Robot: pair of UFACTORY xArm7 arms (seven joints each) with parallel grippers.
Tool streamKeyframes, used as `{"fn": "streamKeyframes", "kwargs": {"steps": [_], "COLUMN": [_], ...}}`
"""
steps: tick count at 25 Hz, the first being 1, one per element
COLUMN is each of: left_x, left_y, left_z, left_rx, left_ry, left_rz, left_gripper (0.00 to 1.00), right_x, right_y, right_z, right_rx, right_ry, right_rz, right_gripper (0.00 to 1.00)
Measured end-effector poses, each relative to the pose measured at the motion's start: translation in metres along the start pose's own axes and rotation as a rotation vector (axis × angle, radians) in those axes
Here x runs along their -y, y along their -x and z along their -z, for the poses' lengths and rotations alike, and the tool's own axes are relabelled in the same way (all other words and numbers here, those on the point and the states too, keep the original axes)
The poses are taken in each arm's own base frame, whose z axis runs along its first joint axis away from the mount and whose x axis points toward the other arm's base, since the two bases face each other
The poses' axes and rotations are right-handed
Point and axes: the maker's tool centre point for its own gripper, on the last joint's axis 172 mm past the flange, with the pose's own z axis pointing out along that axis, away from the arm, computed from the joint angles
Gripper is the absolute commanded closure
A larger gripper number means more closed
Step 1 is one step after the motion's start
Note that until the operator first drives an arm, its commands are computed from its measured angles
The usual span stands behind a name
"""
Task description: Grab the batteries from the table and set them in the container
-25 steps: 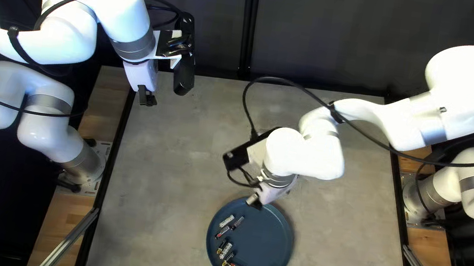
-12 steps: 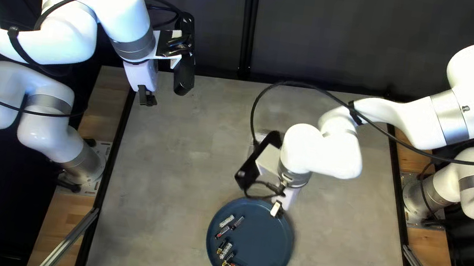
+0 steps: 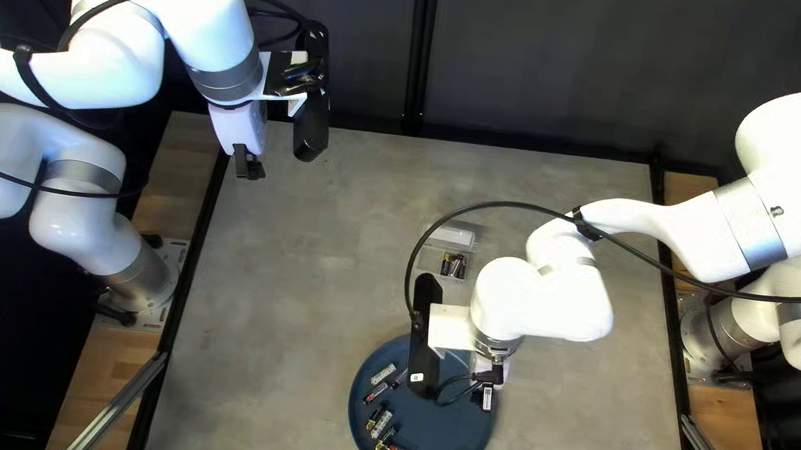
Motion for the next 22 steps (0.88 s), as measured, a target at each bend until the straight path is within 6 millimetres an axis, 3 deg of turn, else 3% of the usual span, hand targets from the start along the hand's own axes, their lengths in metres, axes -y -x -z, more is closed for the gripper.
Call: {"fn": "streamKeyframes", "kwargs": {"steps": [14, 22], "left_x": [0.0, 0.0], "left_y": [0.0, 0.0], "left_z": [0.0, 0.0], "left_rx": [0.0, 0.0], "left_ry": [0.0, 0.0], "left_rz": [0.0, 0.0], "left_gripper": [0.0, 0.0], "right_x": [0.01, -0.001], "right_y": [-0.056, -0.08], "right_z": [-0.041, -0.072], "right_rx": [-0.103, -0.088], "right_ry": [0.048, 0.034], "right_rz": [0.317, 0.4], "right_gripper": [0.0, 0.0]}}
